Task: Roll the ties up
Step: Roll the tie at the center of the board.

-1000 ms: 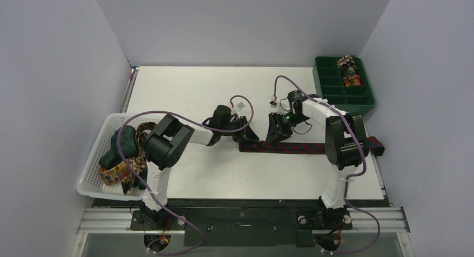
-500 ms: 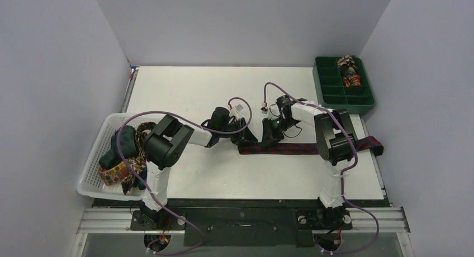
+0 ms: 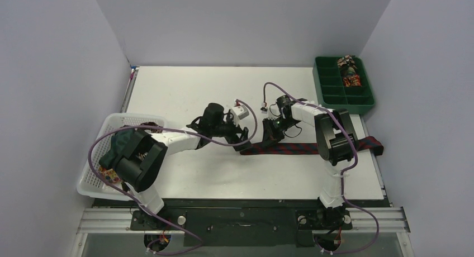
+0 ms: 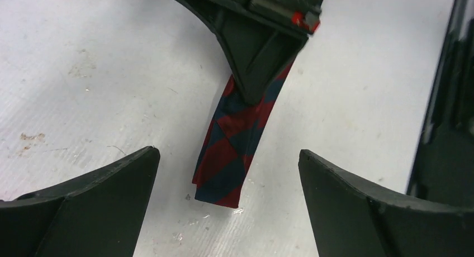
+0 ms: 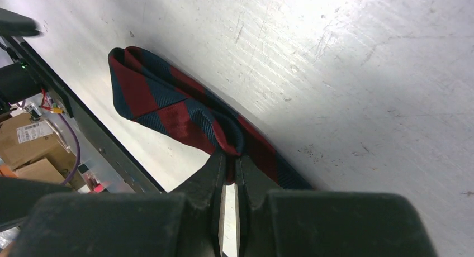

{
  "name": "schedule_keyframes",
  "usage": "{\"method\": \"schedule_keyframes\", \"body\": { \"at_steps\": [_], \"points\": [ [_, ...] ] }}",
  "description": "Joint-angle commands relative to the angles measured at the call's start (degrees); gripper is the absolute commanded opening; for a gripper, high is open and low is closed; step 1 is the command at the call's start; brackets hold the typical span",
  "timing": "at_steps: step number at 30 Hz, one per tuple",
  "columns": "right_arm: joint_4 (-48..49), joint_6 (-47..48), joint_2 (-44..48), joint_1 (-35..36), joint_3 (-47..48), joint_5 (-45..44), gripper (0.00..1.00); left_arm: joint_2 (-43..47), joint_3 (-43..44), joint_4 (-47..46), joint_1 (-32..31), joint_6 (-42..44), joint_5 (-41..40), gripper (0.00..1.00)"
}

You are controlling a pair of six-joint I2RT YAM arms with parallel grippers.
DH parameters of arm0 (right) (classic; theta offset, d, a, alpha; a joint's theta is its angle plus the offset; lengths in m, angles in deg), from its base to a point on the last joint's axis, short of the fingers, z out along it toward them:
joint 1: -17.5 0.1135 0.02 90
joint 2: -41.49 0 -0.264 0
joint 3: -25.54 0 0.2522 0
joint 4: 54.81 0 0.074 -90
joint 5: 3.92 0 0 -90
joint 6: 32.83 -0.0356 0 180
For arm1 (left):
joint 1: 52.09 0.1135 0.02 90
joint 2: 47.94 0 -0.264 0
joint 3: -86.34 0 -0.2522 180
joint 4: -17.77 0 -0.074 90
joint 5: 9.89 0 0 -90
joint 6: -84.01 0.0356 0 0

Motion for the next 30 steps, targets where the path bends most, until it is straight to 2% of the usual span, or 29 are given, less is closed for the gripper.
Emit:
{"method": "schedule_keyframes", "body": {
  "at_steps": [1,10,14,19,20,22,25,26,27,28,30],
  "points": [
    [-0.61,2.43,0.67,0.66,-0.14,-0.35,0.0,-0.86,-0.95,4.2,-3.73,19.79,-5.06,0.95],
    [-0.53,2.06,2.08,1.35,0.28,3.02,0.0,-9.83,5.79,4.29,-9.54,29.06,-8.44,0.94],
    [-0.62,1.3,3.13,1.62,0.41,4.79,0.0,-12.32,7.41,4.2,-11.29,33.06,-10.21,0.86],
    [-1.18,0.69,4.26,1.52,0.28,5.79,0.0,-13.69,9.63,11.04,-11.34,37.69,-8.7,0.5],
    [-1.37,0.77,4.35,1.47,0.23,5.3,0.0,-13.14,9.12,11.73,-11.1,39.24,-7.76,0.46],
    [-1.65,0.94,3.98,1.18,0.13,3.93,0.0,-12.0,7.88,12.94,-10.74,41.65,-6.7,0.29],
    [-2.3,1.21,2.59,0.91,0.12,2.31,0.0,-10.75,6.51,16.61,-10.32,45.03,-6.19,0.16],
    [-2.42,1.31,2.36,0.94,0.11,2.17,0.0,-10.65,6.18,17.15,-10.14,45.56,-6.04,0.15],
    [-2.39,1.36,1.96,0.96,0.06,2.0,0.0,-10.36,6.04,17.78,-10.03,46.09,-5.88,0.2],
    [-2.26,1.37,1.82,0.98,0.12,2.01,0.0,-10.19,5.76,18.29,-9.76,46.4,-5.41,0.36],
    [-2.16,1.32,1.46,0.98,0.49,1.91,0.0,-9.53,5.32,17.99,-9.47,46.44,-5.51,0.57]
  ]
}}
